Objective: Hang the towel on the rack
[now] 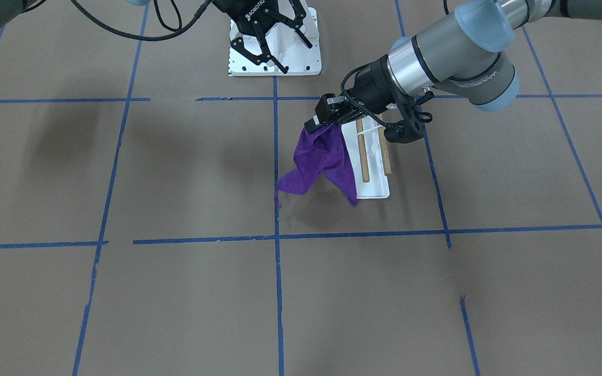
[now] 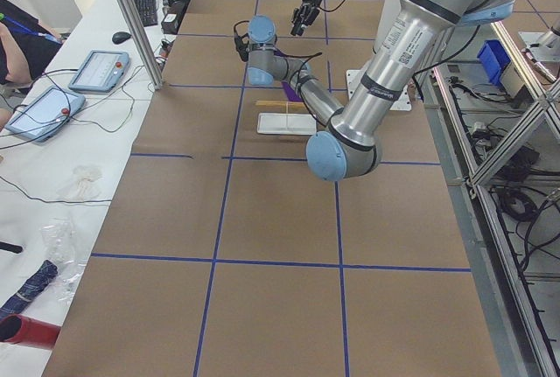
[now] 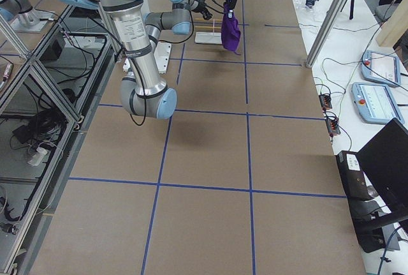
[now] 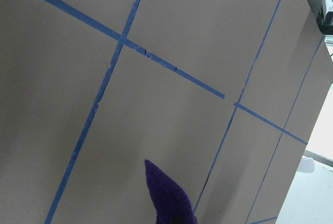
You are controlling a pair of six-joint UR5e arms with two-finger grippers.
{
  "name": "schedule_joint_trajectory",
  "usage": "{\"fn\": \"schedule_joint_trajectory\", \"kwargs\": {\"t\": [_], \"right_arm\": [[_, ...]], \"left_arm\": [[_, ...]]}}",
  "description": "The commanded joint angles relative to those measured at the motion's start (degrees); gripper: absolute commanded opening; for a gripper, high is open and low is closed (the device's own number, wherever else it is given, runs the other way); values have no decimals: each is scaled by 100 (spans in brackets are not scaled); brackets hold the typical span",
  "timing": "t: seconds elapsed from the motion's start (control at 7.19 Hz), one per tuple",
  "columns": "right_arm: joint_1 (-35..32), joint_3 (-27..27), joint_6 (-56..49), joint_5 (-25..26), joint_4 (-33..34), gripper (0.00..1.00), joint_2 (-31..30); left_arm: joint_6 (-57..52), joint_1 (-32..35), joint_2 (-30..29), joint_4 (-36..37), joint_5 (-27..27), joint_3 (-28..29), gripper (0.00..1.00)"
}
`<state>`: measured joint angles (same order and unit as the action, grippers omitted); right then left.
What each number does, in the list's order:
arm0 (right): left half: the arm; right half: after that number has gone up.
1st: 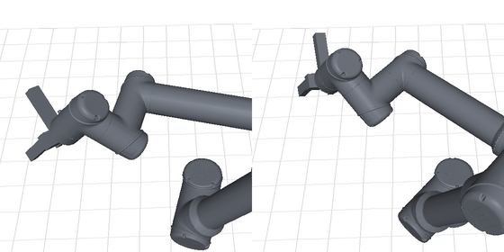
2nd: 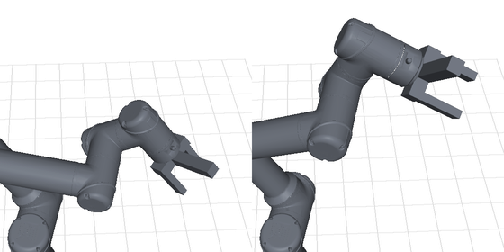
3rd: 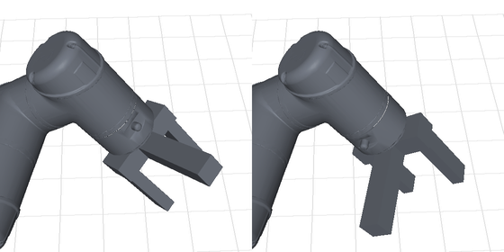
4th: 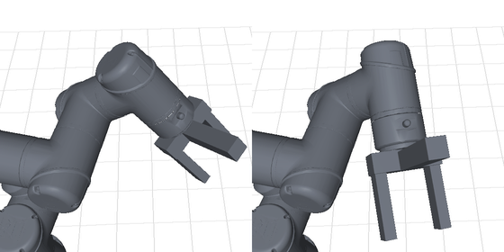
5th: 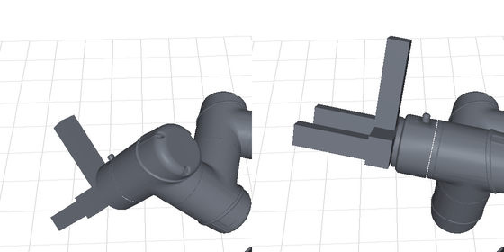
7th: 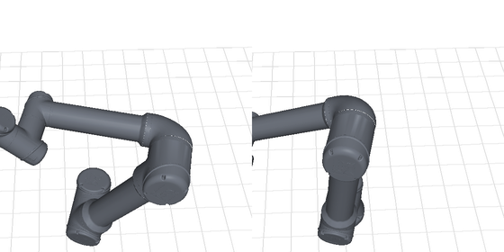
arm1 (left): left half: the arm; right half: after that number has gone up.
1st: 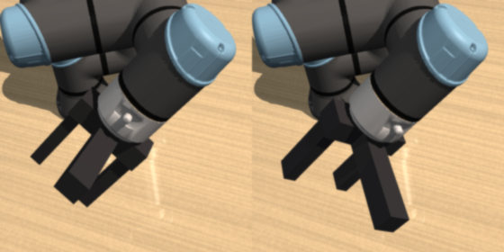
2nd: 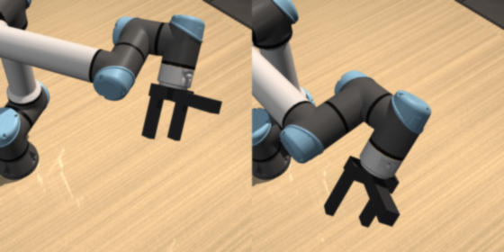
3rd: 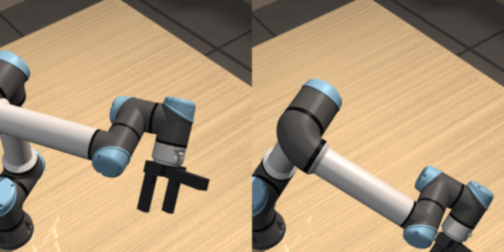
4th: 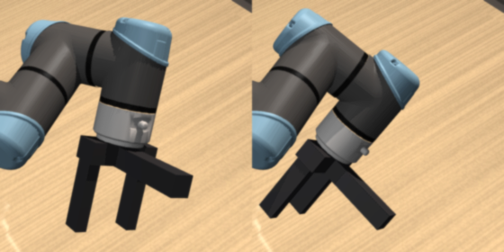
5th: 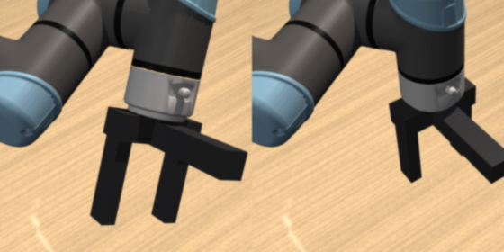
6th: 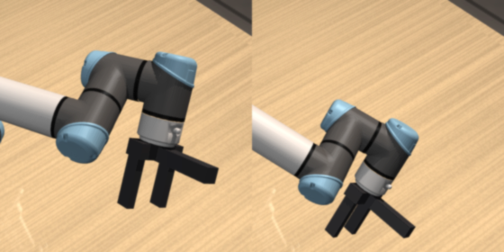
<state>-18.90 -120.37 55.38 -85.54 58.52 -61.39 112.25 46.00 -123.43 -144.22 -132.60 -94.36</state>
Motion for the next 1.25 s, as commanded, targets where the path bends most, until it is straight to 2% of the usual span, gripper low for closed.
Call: {"fn": "schedule_joint_trajectory", "kwargs": {"t": [0.0,0.14,0.28,0.42,0.56,0.7,0.83,0.97,1.11], "right_arm": [[88,-642,-36,-251,19,100,-966],[36,-837,-36,-487,19,100,-1406],[-252,-961,-36,-768,271,100,-1680],[-872,-1118,-36,-1476,1257,100,-1657],[-1514,-1129,-53,-2135,1885,100,-1639],[-1929,-1111,-54,-2455,2543,100,-1604],[-2246,-1059,-80,-2580,3272,100,-1595],[-2458,-919,-602,-2582,3741,100,-1552],[-2756,-831,-1408,-2608,4250,100,-1551]], "left_arm": [[24,111,-6,34,-3,-178,0],[33,120,-6,43,50,-362,0],[25,120,3,52,329,-503,0],[-10,111,-6,69,1045,-670,0],[-28,94,20,78,1591,-828,0],[-54,-211,81,78,2537,-1064,0],[-107,-832,273,156,3808,-1197,0],[-847,-1438,301,435,5021,-1373,0],[-1115,-1688,302,1213,5521,-1809,0]]}}
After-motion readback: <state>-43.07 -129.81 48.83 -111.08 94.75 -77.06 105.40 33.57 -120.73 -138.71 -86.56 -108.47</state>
